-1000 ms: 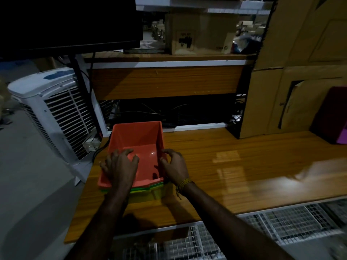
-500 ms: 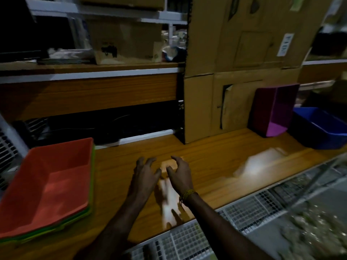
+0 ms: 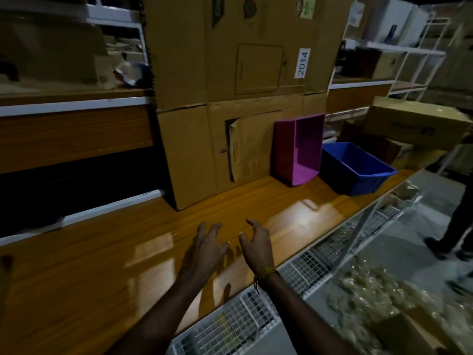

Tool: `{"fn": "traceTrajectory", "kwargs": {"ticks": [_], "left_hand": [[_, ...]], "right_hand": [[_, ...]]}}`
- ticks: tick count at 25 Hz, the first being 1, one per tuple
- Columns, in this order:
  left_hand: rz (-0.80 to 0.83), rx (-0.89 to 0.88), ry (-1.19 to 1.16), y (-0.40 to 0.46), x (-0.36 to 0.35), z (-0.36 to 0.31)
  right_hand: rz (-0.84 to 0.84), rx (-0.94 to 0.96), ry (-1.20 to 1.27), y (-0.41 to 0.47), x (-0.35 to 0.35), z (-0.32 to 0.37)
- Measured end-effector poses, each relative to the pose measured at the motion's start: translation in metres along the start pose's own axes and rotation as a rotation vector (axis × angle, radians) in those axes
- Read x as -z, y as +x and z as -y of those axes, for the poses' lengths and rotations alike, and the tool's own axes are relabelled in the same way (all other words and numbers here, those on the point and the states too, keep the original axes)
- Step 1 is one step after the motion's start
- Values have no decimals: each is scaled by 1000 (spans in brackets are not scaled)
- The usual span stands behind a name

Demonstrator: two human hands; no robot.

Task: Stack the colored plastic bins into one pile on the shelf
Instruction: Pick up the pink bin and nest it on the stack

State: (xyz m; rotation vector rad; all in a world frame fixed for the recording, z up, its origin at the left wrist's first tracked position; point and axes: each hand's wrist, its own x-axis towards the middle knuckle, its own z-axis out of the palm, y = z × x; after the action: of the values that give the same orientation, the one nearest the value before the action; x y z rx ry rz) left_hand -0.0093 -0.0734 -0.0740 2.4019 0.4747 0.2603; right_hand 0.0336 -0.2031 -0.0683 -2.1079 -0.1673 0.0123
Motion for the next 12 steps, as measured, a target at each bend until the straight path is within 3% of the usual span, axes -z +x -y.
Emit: {"fn": "traceTrajectory", "kwargs": {"ticks": [12], "left_hand": [[114, -83, -42, 118, -57, -59]], "right_hand": [[-83, -55, -67, 116, 39, -46]]}}
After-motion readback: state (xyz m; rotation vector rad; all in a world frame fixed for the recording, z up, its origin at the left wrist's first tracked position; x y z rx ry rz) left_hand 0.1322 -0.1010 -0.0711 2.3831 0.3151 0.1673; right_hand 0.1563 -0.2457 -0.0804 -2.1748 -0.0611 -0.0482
